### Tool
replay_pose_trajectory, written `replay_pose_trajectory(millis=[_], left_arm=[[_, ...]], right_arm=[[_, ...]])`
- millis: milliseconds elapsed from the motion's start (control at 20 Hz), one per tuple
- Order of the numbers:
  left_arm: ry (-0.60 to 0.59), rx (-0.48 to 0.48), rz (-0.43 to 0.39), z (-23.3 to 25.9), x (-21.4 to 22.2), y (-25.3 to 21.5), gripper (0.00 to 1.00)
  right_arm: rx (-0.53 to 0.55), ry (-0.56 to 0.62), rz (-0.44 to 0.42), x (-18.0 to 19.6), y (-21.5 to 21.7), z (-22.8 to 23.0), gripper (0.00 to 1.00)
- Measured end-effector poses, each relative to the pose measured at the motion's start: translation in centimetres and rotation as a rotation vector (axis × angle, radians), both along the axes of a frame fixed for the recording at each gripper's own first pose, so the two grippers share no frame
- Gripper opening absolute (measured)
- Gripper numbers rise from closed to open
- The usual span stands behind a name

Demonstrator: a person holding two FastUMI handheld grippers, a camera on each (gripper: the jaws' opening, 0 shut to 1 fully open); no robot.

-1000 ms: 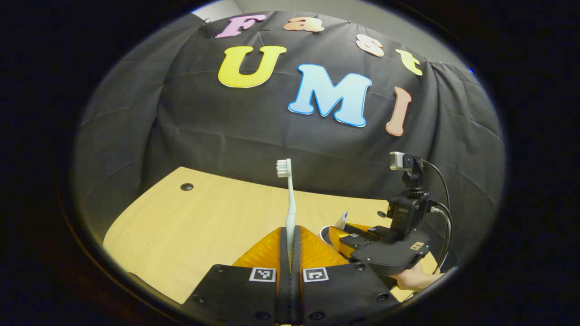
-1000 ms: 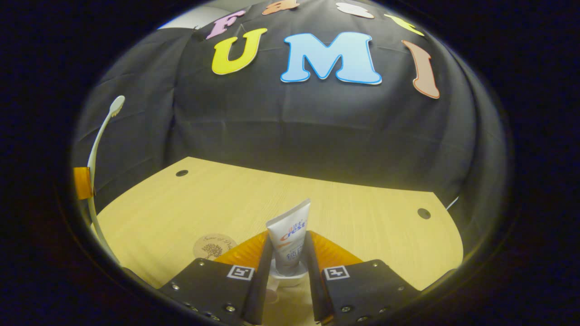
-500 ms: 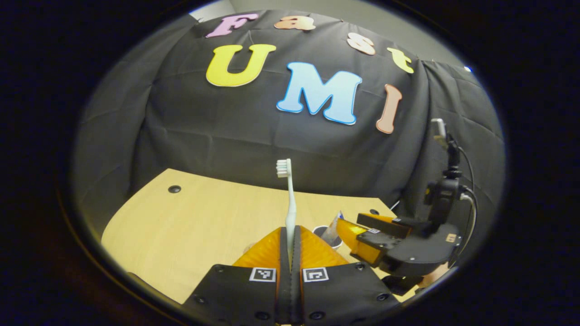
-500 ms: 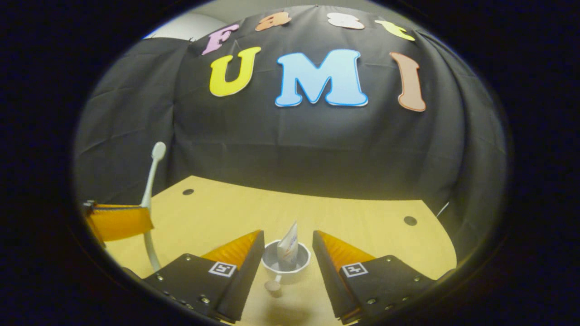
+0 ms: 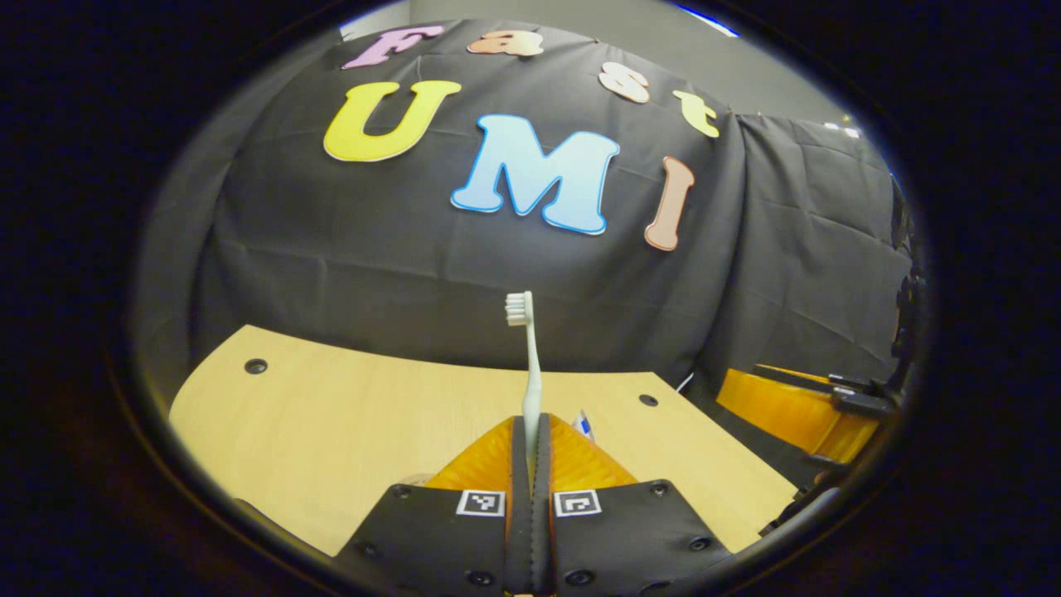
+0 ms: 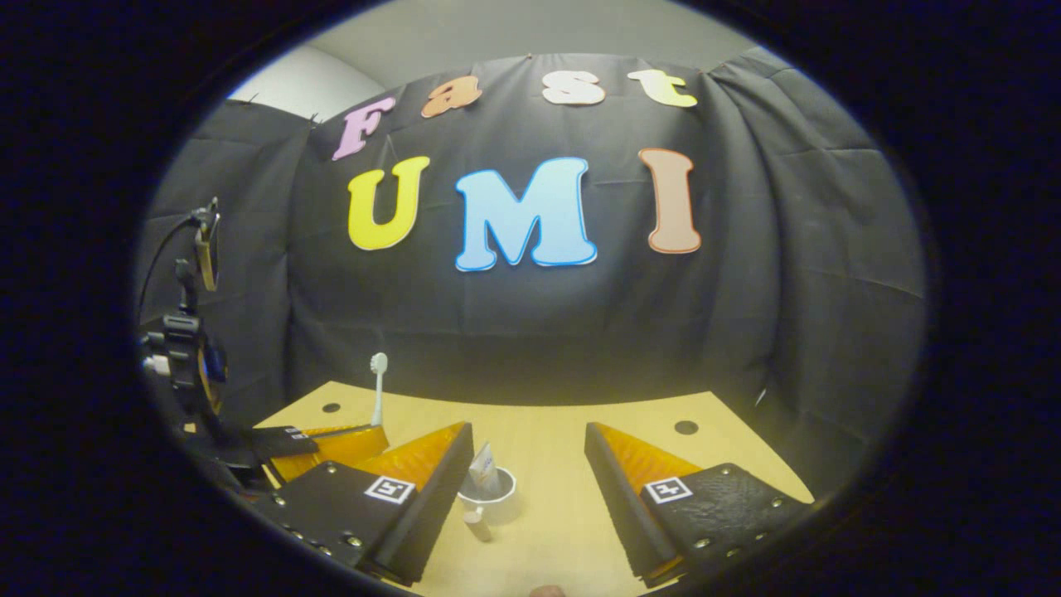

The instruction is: Put the toothbrush and toothpaste on the desktop into the cup, then pick up the cup and place it on the coaster on the desktop.

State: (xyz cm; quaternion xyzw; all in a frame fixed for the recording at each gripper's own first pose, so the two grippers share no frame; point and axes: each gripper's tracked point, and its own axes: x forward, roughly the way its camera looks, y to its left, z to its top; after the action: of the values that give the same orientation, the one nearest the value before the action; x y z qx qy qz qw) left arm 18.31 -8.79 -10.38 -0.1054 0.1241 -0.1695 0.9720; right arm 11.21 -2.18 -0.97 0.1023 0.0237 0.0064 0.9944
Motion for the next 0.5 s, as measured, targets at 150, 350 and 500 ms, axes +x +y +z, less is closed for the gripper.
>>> replay_pose_trajectory(millis=[150,350,500], left_arm=[[-0.065,-0.026,-0.034,1.0,1.7,-1.4,0.07],[-0.132,-0.043,-0.066,1.7,4.1,-3.1,0.07],[-0.131,-0.057,-0.079,0.7,5.9,-4.1,0.07]], right_arm=[[-0.015,0.019,-0.042,-1.4,-1.7,-0.4,0.86],[-0.038,0.082,-0.078,-2.7,-3.3,-2.3,0.86],[-0.023,0.125,-0.078,-2.9,-3.4,-3.4,0.86]])
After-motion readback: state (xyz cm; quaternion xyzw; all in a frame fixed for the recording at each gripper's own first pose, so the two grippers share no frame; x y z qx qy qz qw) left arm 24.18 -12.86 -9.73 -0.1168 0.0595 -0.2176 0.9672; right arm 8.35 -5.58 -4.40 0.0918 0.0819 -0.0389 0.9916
